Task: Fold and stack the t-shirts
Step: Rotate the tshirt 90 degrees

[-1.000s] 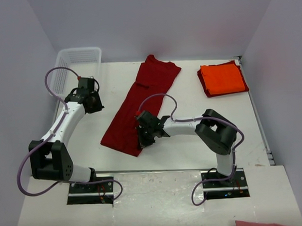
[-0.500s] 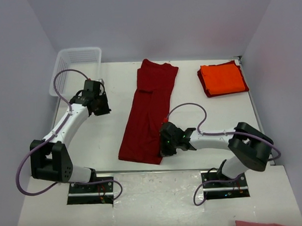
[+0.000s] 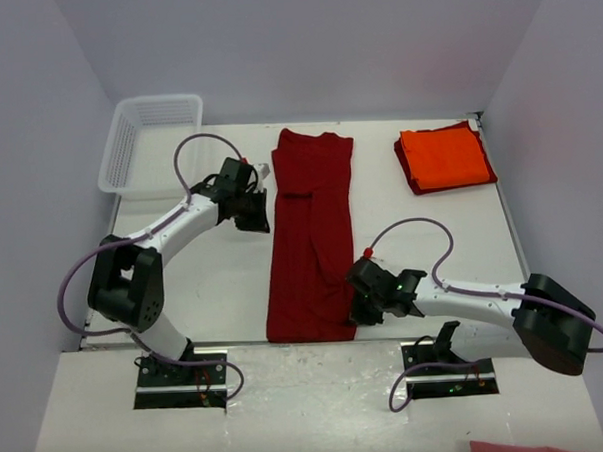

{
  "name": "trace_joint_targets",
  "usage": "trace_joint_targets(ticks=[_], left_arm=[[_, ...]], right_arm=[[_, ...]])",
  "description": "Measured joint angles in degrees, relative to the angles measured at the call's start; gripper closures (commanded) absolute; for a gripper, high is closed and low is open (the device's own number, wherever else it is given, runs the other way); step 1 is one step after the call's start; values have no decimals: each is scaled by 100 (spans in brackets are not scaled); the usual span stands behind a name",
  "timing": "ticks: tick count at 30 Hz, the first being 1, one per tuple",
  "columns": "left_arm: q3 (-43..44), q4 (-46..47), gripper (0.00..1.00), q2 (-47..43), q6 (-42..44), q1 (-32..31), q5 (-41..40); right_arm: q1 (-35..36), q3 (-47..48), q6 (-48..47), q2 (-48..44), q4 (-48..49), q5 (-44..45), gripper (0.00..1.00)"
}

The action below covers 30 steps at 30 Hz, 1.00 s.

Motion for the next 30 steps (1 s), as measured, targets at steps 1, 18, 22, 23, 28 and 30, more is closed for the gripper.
trace_joint_targets(ticks=[1, 18, 22, 23, 28, 30], left_arm=[[133, 35, 100, 162, 11, -63, 120], [3191, 264, 100, 2791, 304, -442, 879], [3827, 249, 100, 3209, 415, -446, 1263], [4015, 254, 100, 3373, 435, -450, 1355], [4581, 188, 100, 4148, 444, -562, 1508], [4717, 146, 100, 4459, 444, -608, 1502]], right_arm=[[0, -4, 24, -94, -170, 70, 100], [-92, 852, -529, -114, -1788, 1023, 100], [-92, 901, -654, -450, -2026, 1123, 100], [-92, 925, -667, -605, -2133, 1141, 100], [-90, 1137, -748, -1342, -2516, 1156, 100], [-79, 1176, -787, -1620, -2564, 1113, 100]])
